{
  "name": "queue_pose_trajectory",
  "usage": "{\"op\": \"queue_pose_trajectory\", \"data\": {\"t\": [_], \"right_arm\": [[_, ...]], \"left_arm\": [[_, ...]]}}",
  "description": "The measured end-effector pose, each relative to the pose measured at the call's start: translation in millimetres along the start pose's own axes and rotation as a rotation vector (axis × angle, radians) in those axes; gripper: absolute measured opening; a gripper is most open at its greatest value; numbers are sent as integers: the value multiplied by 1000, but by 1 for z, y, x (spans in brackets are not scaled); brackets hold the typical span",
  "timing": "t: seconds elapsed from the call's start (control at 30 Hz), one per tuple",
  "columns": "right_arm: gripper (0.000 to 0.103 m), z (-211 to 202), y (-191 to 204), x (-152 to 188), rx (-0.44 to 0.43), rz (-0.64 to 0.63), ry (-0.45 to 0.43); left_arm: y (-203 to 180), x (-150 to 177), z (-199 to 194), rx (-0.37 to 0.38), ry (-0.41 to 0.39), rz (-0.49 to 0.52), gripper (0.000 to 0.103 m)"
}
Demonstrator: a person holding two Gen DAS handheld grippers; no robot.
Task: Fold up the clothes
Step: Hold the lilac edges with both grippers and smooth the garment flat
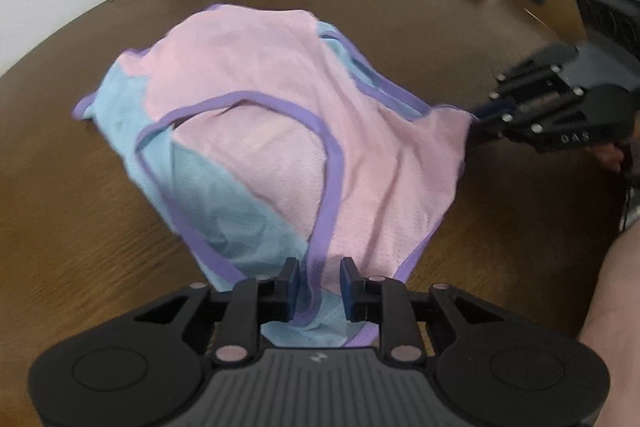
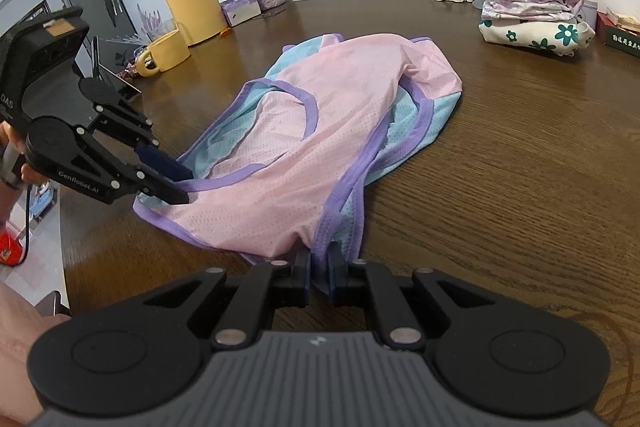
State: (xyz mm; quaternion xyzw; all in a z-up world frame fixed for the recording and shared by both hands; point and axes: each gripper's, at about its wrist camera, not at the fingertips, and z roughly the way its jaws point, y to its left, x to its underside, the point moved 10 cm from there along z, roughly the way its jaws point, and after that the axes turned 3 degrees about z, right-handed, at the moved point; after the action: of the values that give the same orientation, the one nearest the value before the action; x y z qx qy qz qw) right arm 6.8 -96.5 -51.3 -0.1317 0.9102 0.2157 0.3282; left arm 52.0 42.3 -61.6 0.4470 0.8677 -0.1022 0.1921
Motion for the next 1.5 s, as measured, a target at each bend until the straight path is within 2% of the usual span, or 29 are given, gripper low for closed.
{"op": "queue_pose_trajectory", "data": {"t": [0.03, 0.13, 0.27, 0.4, 0.5, 0.6, 0.67, 0.8, 1.03, 1.1, 1.17, 1.27, 1.5], "right_arm": [[7, 0, 1, 0, 4, -6, 5], [7, 1, 3, -1, 16, -21, 15], [8, 0, 2, 0, 21, -13, 14], [8, -3, 1, 1, 18, -15, 9], [8, -5, 1, -3, 19, -29, 5], [9, -2, 1, -5, 18, -50, 18], [16, 3, 5, -6, 13, -76, 27], [16, 11, 14, -9, -4, -135, 37], [24, 15, 18, -16, -52, -176, 57], [23, 13, 22, -15, -65, -208, 56], [15, 13, 25, -13, -62, -233, 62], [11, 12, 27, -11, -55, -244, 70], [11, 11, 25, -10, -43, -227, 70]], "left_arm": [[-1, -1, 1, 5, 12, 7, 20], [0, -4, 2, 11, 30, 8, 2], [-3, -4, -4, -33, -18, 11, 1], [-10, -6, -25, -91, -122, -7, 1], [-8, -12, -52, -168, -225, -34, 1], [10, -10, -71, -247, -297, -126, 1], [23, -6, -76, -274, -317, -198, 1], [34, 11, -67, -255, -298, -279, 1], [31, 23, -55, -188, -276, -279, 1], [30, 26, -50, -165, -261, -269, 2], [31, 29, -43, -158, -242, -257, 6], [35, 29, -37, -161, -223, -239, 9], [40, 30, -23, -160, -157, -180, 13]]}}
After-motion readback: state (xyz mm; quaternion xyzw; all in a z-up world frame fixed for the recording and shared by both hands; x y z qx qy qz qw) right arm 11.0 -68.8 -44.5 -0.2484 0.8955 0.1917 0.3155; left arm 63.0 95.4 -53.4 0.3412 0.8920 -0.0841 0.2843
